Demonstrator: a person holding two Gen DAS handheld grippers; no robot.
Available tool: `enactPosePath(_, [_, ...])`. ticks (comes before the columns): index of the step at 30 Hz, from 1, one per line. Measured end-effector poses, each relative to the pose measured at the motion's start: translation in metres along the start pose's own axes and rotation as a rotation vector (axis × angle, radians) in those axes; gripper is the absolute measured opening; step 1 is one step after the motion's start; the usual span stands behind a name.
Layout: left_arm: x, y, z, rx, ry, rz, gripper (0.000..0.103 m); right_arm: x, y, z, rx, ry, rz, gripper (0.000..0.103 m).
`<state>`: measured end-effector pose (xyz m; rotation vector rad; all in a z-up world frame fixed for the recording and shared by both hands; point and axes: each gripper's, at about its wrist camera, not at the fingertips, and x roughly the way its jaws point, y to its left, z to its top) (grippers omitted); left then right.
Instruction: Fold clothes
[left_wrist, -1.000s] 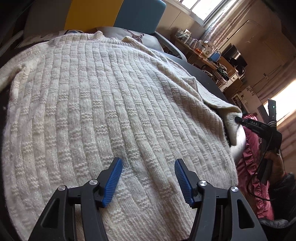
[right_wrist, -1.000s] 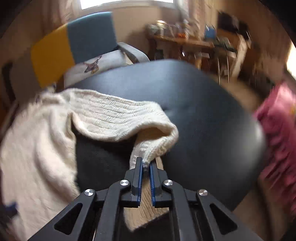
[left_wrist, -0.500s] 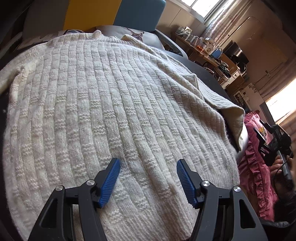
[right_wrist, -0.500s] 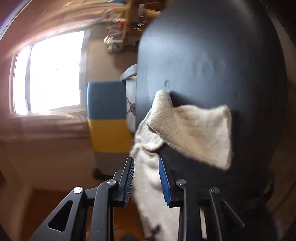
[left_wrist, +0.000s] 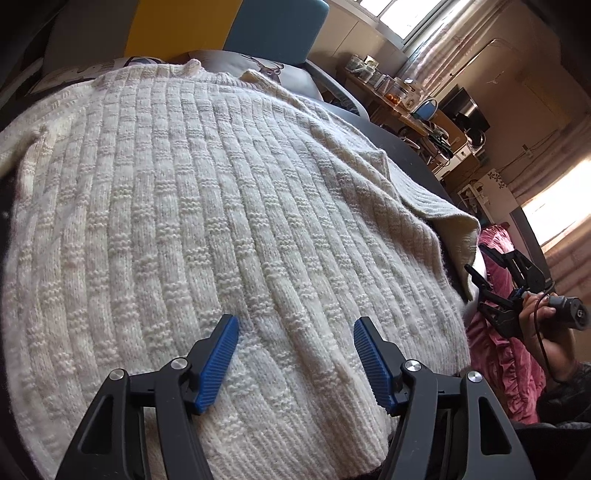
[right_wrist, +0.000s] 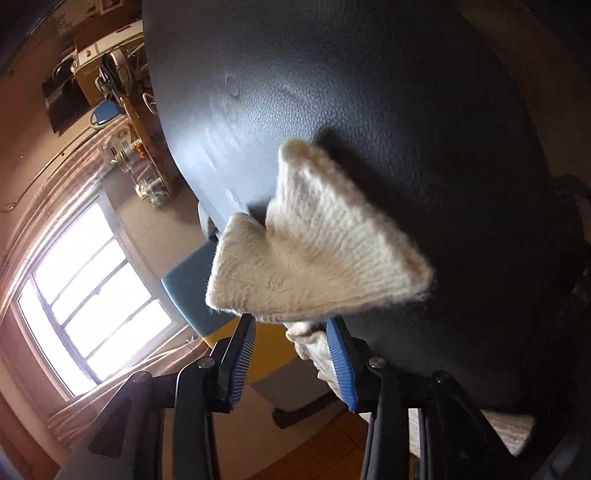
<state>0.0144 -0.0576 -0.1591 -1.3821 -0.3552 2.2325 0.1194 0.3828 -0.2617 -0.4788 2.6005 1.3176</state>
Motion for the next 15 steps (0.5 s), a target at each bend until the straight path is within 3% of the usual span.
enactPosePath(3, [0.0,0.002,0.001,0.011,0.006,-0.017,0.066,0.003,-0.004,0.001,0.038,-0.021,-0.001,0.058])
enactPosePath(8, [-0.001,0.007,0.001,0.001,0.006,-0.058,0.067,-0.004,0.003,0.006,0.009,-0.142,-0.042,0.059])
enactPosePath(11, [-0.001,0.009,0.001,-0.002,0.002,-0.071,0.067,-0.006,0.026,0.006,-0.149,-0.191,-0.085,0.058])
enactPosePath(12, [-0.001,0.009,0.001,-0.002,0.001,-0.074,0.067,-0.004,0.037,0.004,-0.233,-0.195,-0.119,0.054])
enactPosePath(13, [-0.001,0.01,0.001,-0.002,0.0,-0.077,0.067,-0.002,0.05,0.001,-0.336,-0.208,-0.171,0.039])
enactPosePath(14, [-0.001,0.01,0.001,-0.002,-0.001,-0.079,0.067,0.0,0.062,-0.002,-0.433,-0.221,-0.233,0.012])
enactPosePath(15, [-0.001,0.01,0.001,-0.009,-0.001,-0.082,0.067,0.001,0.071,-0.003,-0.504,-0.235,-0.305,0.008])
